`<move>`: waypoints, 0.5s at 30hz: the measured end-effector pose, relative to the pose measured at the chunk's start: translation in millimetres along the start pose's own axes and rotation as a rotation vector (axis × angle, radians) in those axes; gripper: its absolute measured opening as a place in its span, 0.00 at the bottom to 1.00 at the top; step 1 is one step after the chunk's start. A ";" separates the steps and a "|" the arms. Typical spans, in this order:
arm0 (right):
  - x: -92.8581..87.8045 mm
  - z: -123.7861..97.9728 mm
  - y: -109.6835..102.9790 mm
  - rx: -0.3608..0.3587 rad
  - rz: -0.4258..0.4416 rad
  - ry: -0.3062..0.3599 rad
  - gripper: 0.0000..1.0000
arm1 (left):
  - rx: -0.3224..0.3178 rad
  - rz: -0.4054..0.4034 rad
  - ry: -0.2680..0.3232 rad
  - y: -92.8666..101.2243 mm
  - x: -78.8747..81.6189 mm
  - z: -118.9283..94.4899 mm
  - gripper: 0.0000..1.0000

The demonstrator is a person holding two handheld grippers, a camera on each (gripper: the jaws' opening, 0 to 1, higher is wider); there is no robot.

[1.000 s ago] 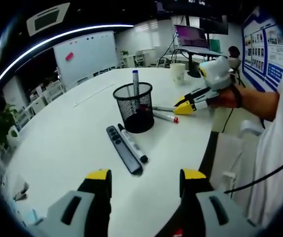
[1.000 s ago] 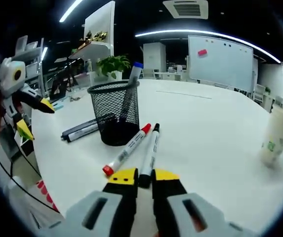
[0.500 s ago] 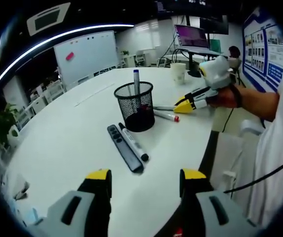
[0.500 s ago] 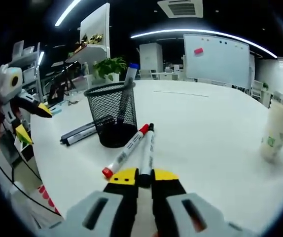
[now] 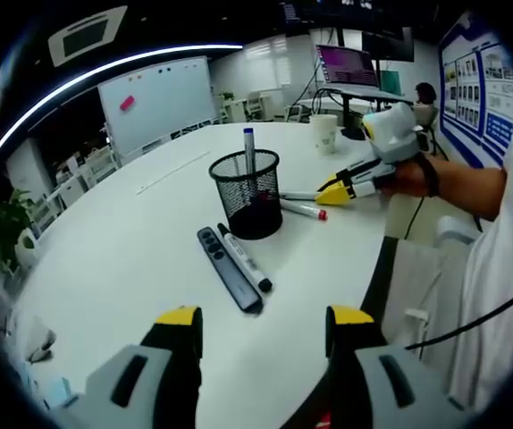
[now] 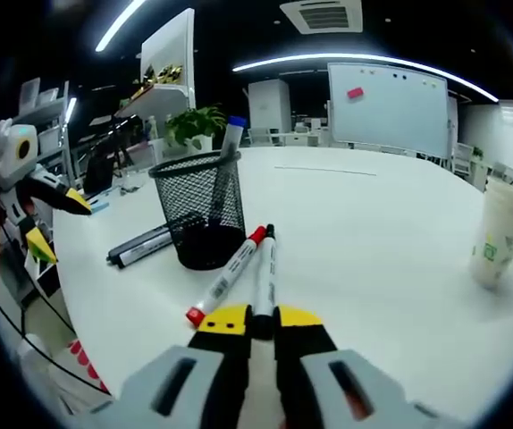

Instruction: Place the scattered laser pointers and whiteboard markers into the pen holder and stack the scattered paper cups together

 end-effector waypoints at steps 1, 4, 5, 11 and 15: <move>0.3 -0.3 0.7 -0.003 0.002 0.003 0.11 | 0.000 -0.001 0.000 -0.2 -0.2 0.0 0.56; 1.5 -0.9 1.5 -0.006 0.004 0.010 0.11 | 0.000 0.001 -0.003 -0.1 -0.6 0.1 0.56; 2.1 -1.1 1.4 -0.006 0.004 0.013 0.11 | -0.001 0.002 -0.003 0.1 -0.4 0.3 0.56; 5.3 -2.6 1.3 -0.006 -0.004 0.028 0.11 | -0.002 0.001 0.000 0.9 0.9 1.2 0.56; 6.8 -3.9 4.0 -0.009 -0.006 0.040 0.11 | -0.004 0.003 -0.004 1.6 0.0 1.8 0.56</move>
Point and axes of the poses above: the point that each gripper's makers call its tool centre point, and the gripper's own axes: z roughly forward along the fingers, y roughly to its right, x roughly out of its top, the point moved 1 cm from there along -z, roughly backward along the fingers, and after that the axes turned 5 degrees about -z, right-handed, at the moved point
